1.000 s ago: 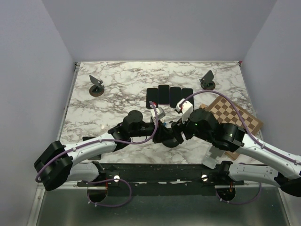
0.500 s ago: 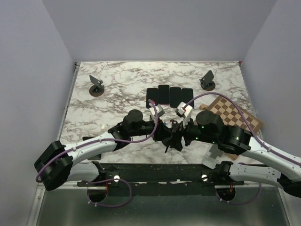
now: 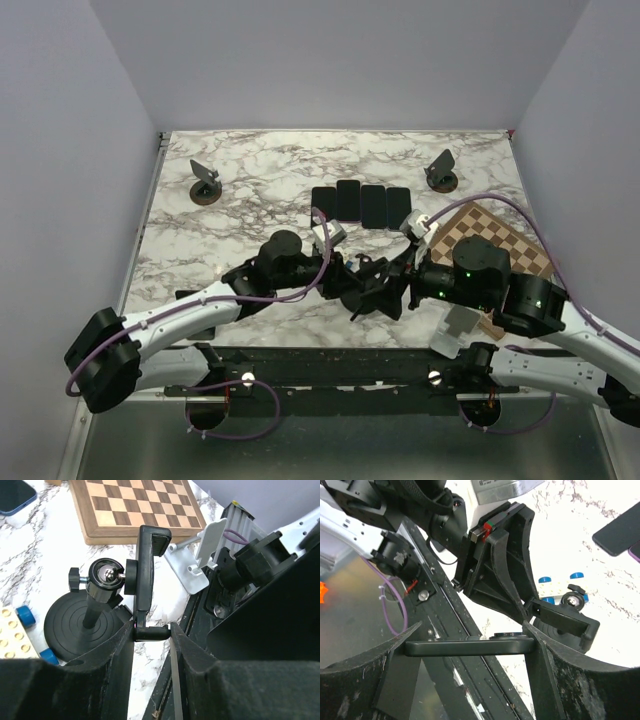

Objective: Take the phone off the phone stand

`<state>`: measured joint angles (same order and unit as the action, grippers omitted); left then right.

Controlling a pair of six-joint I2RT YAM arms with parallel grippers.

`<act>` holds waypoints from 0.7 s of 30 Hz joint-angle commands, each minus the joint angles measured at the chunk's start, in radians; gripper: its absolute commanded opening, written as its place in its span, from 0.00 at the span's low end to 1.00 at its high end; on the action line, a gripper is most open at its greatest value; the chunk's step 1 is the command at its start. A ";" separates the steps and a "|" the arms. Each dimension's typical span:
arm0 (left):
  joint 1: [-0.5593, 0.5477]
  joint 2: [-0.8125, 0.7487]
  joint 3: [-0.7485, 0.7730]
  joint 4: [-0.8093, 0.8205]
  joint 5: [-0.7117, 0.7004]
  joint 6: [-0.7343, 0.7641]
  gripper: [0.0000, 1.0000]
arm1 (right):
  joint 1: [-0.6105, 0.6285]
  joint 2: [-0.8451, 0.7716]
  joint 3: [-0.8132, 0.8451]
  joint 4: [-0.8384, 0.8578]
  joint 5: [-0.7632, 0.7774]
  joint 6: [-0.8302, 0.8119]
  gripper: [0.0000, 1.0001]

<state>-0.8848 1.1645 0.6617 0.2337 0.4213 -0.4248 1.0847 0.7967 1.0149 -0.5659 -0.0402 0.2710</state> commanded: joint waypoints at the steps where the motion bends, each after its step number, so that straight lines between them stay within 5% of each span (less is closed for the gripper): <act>1: 0.007 -0.075 0.017 -0.130 -0.080 -0.045 0.45 | 0.001 -0.033 0.043 0.073 0.072 0.032 0.01; 16: 0.009 -0.459 -0.030 -0.228 -0.172 -0.040 0.83 | 0.000 -0.059 0.037 0.122 0.191 0.132 0.01; 21: 0.012 -0.527 0.056 -0.435 -0.159 0.046 0.85 | 0.001 0.006 0.085 0.080 0.230 0.208 0.01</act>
<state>-0.8780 0.6765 0.6476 0.0010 0.2829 -0.4549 1.0847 0.7631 1.0317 -0.5106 0.1307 0.3981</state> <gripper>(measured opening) 0.850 0.808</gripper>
